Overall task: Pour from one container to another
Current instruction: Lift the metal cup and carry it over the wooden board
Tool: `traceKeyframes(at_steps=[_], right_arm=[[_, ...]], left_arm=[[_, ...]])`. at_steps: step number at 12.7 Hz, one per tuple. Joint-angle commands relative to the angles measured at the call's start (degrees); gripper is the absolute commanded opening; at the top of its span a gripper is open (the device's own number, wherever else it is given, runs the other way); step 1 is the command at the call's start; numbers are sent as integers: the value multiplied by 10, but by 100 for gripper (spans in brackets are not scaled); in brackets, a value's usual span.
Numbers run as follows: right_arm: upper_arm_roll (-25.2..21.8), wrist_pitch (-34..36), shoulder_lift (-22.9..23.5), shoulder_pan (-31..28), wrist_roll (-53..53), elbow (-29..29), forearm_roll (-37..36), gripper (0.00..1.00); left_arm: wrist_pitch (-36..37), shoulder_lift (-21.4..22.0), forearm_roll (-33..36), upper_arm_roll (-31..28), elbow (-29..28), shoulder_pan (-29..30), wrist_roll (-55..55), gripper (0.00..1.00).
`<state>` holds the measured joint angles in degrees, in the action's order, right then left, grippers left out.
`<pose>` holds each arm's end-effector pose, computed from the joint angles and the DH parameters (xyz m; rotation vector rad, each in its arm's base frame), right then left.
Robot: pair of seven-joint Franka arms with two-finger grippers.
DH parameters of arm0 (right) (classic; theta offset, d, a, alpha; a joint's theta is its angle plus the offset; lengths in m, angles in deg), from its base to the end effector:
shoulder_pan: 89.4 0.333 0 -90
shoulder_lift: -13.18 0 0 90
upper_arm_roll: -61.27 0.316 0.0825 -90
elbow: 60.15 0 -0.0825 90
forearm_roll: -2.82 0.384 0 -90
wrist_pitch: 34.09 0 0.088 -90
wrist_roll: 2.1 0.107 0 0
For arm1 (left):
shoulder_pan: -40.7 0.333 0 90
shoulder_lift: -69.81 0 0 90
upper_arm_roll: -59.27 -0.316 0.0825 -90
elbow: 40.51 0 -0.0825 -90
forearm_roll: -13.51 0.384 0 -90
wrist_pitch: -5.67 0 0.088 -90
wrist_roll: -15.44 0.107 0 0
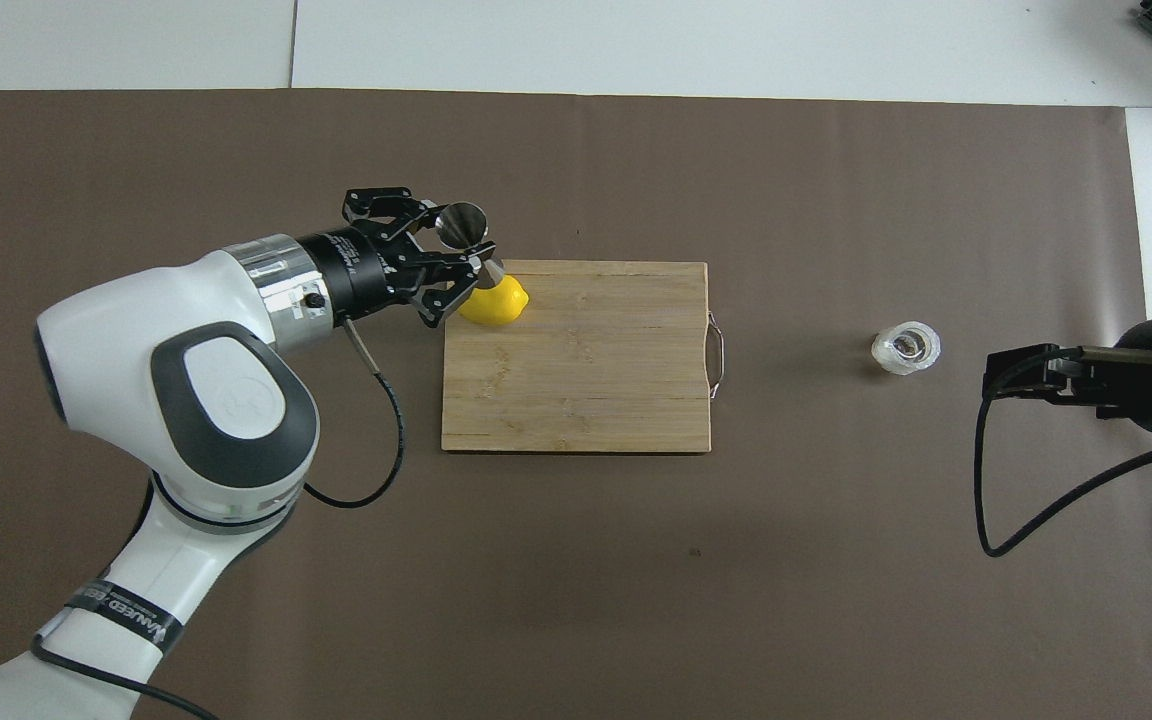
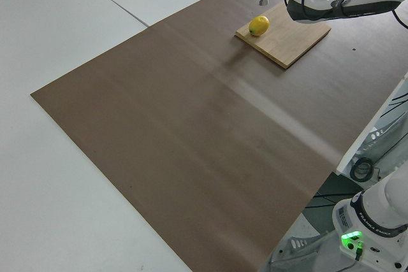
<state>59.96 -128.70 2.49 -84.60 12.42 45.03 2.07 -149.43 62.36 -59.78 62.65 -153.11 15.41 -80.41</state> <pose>0.4992 0.0282 0.6042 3.1189 -0.2989 0.0053 0.5584 -0.2659 0.4561 0.9901 1.9980 -0.6250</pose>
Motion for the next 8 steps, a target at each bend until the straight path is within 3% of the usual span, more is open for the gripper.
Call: traceKeyframes(at_steps=[1, 4, 8], right_arm=[[-2, -17, -19, -3, 8, 23, 8, 100], [-2, -17, -19, -3, 7, 25, 8, 100], [-1, -17, -21, -3, 7, 25, 8, 100]], left_arm=[[-109, -18, -20, -9, -2, -88, -77, 0], [-165, -42, -112, -9, 2, -129, -74, 0], [-229, -93, -126, 10, 10, -164, -73, 0]])
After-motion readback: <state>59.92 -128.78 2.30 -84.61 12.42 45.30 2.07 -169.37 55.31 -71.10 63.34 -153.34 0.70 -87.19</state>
